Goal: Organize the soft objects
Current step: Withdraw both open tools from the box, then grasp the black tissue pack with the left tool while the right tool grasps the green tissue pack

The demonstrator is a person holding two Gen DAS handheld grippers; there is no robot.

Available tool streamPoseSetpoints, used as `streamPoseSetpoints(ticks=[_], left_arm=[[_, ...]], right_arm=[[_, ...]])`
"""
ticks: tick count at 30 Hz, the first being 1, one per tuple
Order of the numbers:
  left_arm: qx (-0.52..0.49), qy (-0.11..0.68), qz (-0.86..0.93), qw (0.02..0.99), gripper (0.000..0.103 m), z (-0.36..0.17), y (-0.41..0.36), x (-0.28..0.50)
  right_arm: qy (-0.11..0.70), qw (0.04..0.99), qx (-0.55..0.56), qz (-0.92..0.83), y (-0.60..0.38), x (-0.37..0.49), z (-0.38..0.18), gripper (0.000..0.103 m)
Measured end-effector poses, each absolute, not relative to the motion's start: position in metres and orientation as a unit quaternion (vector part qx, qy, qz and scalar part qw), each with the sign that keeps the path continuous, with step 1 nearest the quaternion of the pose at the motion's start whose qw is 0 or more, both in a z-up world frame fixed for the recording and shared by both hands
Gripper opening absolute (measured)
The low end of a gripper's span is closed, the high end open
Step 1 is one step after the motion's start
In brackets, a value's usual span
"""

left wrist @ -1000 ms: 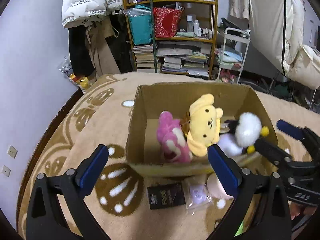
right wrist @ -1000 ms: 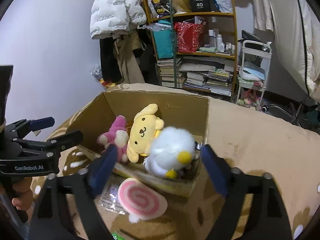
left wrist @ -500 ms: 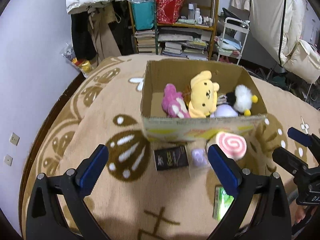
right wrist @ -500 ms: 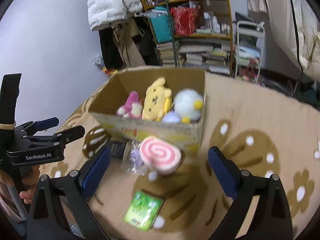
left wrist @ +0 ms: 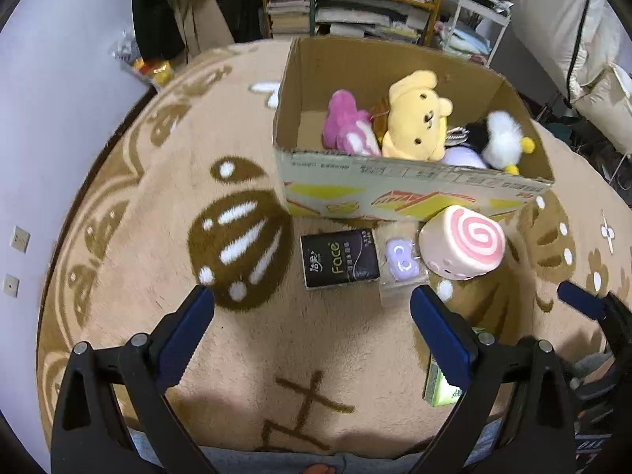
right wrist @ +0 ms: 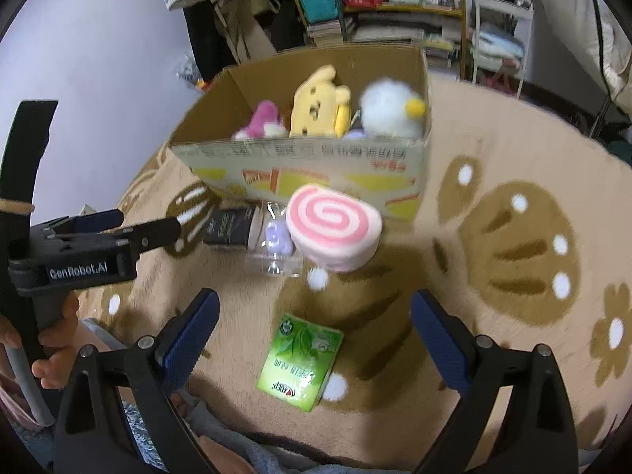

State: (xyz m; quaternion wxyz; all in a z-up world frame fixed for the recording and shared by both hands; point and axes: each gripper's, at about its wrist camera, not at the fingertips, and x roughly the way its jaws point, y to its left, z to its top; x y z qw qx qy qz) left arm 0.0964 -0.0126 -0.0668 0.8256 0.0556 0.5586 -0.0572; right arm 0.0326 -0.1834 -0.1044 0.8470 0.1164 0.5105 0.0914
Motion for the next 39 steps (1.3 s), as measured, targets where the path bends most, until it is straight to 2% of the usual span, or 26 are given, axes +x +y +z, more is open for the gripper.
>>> streamPoseSetpoints(ticks=[14,23,24,26,27,28,31,32,33,37,39], left_arm=[[0.051,0.623,-0.051,0.779,0.099,-0.119,-0.020,0.132],[0.051,0.643,-0.033,0.763,0.099,-0.143,-0.025,0.151],[0.048,0.646,-0.031,0.761,0.099,-0.146,-0.024,0.153],[0.040,0.651,-0.034,0.757,0.099,-0.150,-0.024,0.157],[0.037,0.654,-0.037,0.755,0.099,-0.152,-0.024,0.158],[0.036,0.656,-0.037,0.753,0.099,-0.155,-0.024,0.160],[0.043,0.661,-0.032,0.748,0.099,-0.161,-0.027,0.164],[0.047,0.667,-0.032,0.743,0.096,-0.166,-0.029,0.166],[0.050,0.673,-0.032,0.737,0.086,-0.170,-0.031,0.167],[0.042,0.677,-0.040,0.734,0.074,-0.173,-0.034,0.167],[0.041,0.673,-0.039,0.738,0.064,-0.169,-0.032,0.166]], right_arm=[[0.593,0.788,0.121,0.110,-0.167,0.057,-0.158,0.098],[0.638,0.755,0.073,0.129,-0.136,0.063,-0.188,0.097],[0.641,0.754,0.066,0.127,-0.135,0.064,-0.190,0.093],[0.635,0.759,0.067,0.123,-0.134,0.063,-0.188,0.079],[0.632,0.762,0.072,0.125,-0.133,0.064,-0.187,0.068],[0.630,0.763,0.075,0.124,-0.135,0.063,-0.186,0.062],[0.634,0.759,0.087,0.121,-0.138,0.063,-0.187,0.059],[0.633,0.759,0.090,0.121,-0.139,0.062,-0.187,0.059],[0.634,0.759,0.091,0.121,-0.139,0.062,-0.187,0.058],[0.632,0.760,0.089,0.124,-0.138,0.062,-0.186,0.057],[0.626,0.763,0.094,0.133,-0.137,0.062,-0.184,0.057]])
